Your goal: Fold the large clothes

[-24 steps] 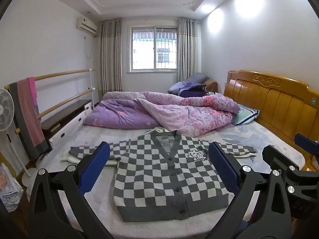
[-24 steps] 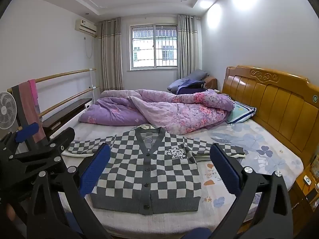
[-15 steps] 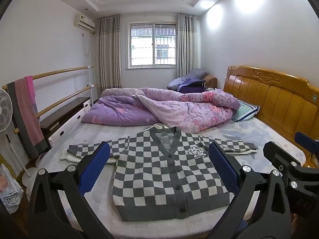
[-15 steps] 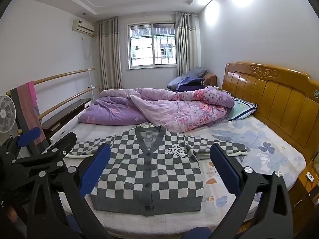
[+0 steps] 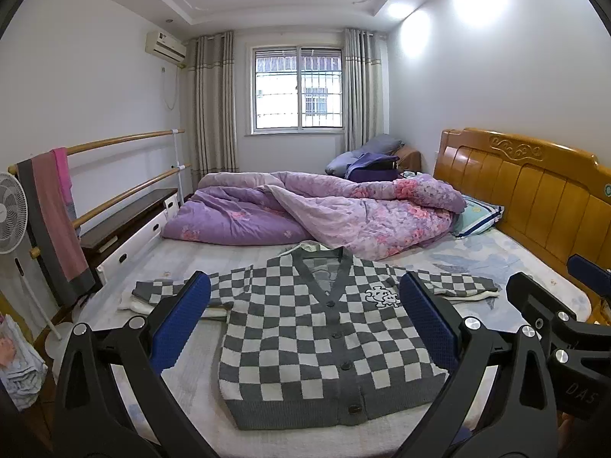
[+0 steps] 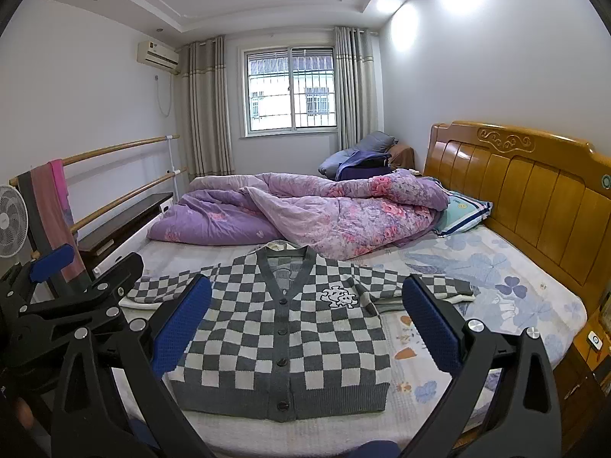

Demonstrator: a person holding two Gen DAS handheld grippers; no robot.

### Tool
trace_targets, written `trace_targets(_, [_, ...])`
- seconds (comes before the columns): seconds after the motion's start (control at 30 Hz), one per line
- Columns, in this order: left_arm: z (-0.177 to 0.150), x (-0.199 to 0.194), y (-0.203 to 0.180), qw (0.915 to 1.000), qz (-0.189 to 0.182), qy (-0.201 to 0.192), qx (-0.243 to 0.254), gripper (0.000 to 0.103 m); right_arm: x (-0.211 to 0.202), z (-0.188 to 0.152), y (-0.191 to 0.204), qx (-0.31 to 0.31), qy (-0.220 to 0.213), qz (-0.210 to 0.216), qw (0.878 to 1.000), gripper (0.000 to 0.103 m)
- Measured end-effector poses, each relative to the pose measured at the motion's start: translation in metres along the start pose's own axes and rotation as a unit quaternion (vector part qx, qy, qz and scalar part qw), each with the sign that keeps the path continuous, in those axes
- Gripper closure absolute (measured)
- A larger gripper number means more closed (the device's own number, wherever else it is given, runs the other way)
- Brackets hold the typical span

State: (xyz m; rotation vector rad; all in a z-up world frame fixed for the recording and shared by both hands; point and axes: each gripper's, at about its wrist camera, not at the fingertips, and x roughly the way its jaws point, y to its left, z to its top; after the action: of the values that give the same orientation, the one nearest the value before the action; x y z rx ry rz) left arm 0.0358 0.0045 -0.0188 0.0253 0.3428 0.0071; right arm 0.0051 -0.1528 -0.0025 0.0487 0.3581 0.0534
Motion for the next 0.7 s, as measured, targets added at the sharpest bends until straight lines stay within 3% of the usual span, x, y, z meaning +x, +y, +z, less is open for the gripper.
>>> trace_targets(0.7, [0.0059,-0.0055,-0.0066,1.0000,0.004,-0.006,0.005,0.005,0.0036,-0.0015,0.0006,-0.001,-0.001,0.000,1.000,0.007])
